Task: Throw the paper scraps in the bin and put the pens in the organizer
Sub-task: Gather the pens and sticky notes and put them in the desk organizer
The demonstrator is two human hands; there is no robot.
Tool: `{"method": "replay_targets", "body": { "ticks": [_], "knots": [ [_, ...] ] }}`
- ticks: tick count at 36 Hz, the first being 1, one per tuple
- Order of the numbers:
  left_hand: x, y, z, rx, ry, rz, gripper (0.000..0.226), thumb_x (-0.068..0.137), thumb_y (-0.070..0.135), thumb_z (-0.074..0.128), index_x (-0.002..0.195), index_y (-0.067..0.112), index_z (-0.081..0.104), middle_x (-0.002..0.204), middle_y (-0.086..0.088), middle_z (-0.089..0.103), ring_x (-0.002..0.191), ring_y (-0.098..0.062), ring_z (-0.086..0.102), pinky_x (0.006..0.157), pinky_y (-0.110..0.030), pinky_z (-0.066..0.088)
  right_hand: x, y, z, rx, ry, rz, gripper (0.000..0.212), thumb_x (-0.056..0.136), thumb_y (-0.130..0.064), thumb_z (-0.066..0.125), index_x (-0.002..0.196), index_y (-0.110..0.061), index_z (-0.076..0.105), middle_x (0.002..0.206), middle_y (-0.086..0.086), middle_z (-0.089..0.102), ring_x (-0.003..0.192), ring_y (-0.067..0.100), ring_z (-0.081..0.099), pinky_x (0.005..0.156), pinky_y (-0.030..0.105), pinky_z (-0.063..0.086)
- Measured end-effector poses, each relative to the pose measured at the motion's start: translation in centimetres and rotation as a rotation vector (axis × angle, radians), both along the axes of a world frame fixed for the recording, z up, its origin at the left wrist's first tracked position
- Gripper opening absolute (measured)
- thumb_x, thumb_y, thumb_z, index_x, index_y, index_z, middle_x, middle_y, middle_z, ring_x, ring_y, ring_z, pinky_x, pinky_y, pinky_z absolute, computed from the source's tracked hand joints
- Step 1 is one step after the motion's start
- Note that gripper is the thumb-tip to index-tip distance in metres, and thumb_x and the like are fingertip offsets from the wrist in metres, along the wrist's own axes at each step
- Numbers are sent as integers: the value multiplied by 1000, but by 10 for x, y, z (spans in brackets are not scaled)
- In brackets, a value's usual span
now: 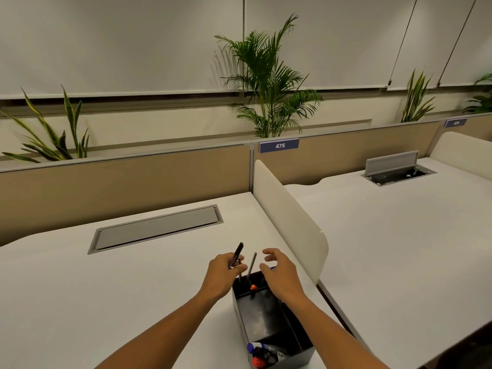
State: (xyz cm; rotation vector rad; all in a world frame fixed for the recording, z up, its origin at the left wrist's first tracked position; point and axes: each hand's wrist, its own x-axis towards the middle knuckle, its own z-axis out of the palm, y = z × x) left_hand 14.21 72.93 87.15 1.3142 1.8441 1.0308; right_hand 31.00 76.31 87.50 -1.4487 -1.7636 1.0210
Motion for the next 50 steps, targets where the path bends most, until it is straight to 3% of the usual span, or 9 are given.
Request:
{"method": "replay_targets", "body": {
  "ticks": [6,13,17,21,23,27,30,34,50],
  "knots": [
    [7,-1,10,120,2,31,30,95,30,61,125,25,57,112,10,62,93,-10,61,76,-15,44,3,0,1,13,51,1,31,97,-15,59,124,-31,58,120,-8,60,99,13,63,89,27,55],
    [22,0,25,261,-54,-63,50,99,3,42,142,27,34,135,3,46,120,-7,46,107,-29,38,1,-1,10,95,204,3,19,100,-36,54,115,-33,65,113,-12,65,86,13,64,82,27,56],
    [32,2,28,265,-59,-145,71,98,2,43,144,45,9,116,6,55,96,-11,61,81,-4,46,1,-3,19,104,316,45,29,102,-48,43,116,-36,66,111,-13,64,91,22,68,82,25,54],
    [43,-3,30,261,-78,-196,76,101,10,44,143,54,-1,138,-3,50,112,-19,63,95,-21,48,2,-7,28,216,357,71,27,93,-56,53,112,-41,65,107,-15,69,93,3,64,76,11,50],
    [48,-4,31,264,-79,-220,71,103,14,44,144,52,0,152,-7,40,130,-27,53,105,-31,42,0,-6,30,242,348,74,13,94,-45,61,106,-43,66,100,-12,70,88,4,62,74,14,52],
    [52,-5,29,250,-60,-217,68,102,15,45,144,50,3,151,-4,41,128,-25,55,104,-30,44,0,-3,29,272,294,89,10,95,-28,65,103,-31,70,97,-13,71,89,3,64,79,21,55],
    [53,-4,29,219,-15,-210,71,100,10,48,143,49,7,134,6,50,111,-14,62,93,-16,47,-1,0,29,299,269,65,13,97,-28,62,107,-25,70,98,-12,71,88,0,64,78,16,54],
    [49,-4,32,215,-7,-146,83,91,3,59,150,39,12,131,2,51,112,-16,59,96,-28,51,3,4,28,344,254,-12,9,98,-30,60,104,-34,65,94,-21,69,83,-3,63,71,9,50],
    [26,1,39,339,-3,34,71,85,-10,49,145,25,34,137,1,42,106,-4,54,72,-10,52,3,4,-14,133,-189,56,21,98,-40,58,112,-27,66,98,-10,71,82,5,66,77,23,55]
  ]
}}
